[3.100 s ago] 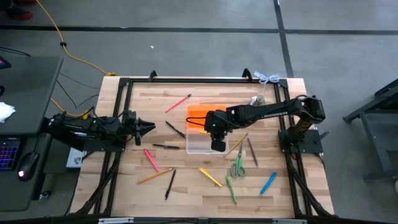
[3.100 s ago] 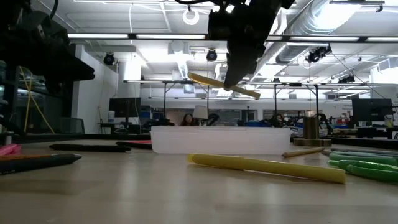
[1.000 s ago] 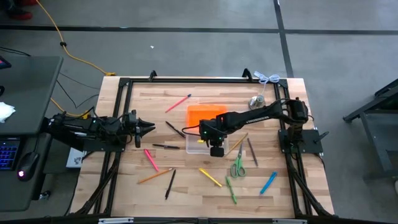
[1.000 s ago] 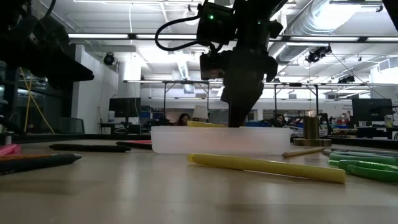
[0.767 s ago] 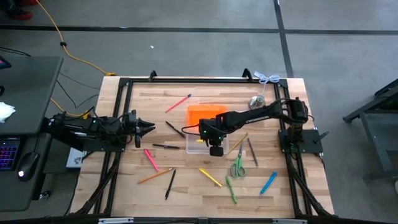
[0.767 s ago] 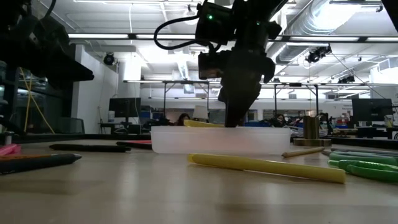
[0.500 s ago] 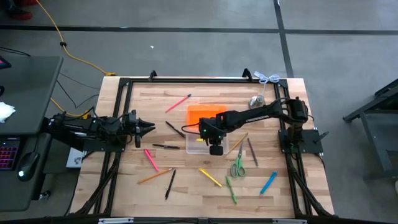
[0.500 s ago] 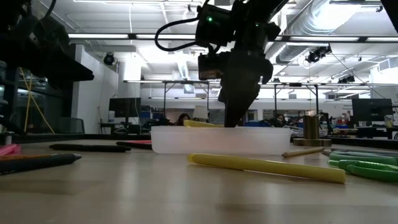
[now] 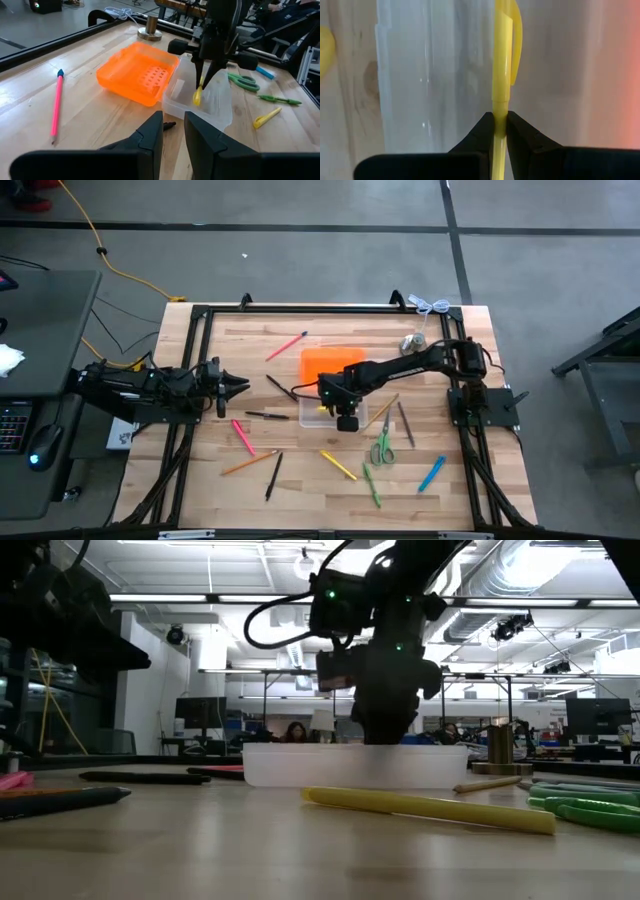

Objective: Pick & place school supplies into a supply box
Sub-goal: Put the yellow pen into the container

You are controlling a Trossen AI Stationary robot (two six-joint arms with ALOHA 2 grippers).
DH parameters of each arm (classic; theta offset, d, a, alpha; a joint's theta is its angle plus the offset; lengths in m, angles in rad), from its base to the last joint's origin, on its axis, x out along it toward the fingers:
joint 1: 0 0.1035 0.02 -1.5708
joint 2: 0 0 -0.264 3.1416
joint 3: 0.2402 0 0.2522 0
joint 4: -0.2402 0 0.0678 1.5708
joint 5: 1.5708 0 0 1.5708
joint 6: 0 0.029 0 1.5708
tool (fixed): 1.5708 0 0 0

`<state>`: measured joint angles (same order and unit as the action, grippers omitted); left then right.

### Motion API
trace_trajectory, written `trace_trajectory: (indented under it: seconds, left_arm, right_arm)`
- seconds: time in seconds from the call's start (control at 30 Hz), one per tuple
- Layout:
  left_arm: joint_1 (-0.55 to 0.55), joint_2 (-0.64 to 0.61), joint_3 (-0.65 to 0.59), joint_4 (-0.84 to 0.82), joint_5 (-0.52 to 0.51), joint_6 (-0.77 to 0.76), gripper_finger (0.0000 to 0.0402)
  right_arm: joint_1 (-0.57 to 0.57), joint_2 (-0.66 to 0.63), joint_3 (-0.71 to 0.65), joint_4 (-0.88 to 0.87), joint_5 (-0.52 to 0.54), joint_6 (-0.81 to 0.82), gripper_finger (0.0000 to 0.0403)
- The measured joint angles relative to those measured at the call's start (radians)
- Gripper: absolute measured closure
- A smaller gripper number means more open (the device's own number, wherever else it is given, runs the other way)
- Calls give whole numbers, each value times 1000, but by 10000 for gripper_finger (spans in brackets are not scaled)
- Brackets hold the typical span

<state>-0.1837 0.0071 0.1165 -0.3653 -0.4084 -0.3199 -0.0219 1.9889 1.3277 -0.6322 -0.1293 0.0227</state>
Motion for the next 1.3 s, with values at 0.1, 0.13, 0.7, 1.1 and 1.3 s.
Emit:
trace_trajectory:
  seconds: [0.1,0.13,0.7,1.1,1.3]
  left_arm:
    - [0,0,0,0,2,0,291]
    - [0,0,0,0,2,0,291]
    - [0,0,0,0,1,0,291]
    - [0,0,0,1,0,0,291]
    - [0,0,0,2,0,0,291]
  right_arm:
    - [0,3,0,5,-1,1,380]
    - [0,3,0,8,0,1,380]
    - [0,3,0,17,1,3,355]
    - [0,3,0,16,7,3,336]
    - [0,-6,0,12,22,3,335]
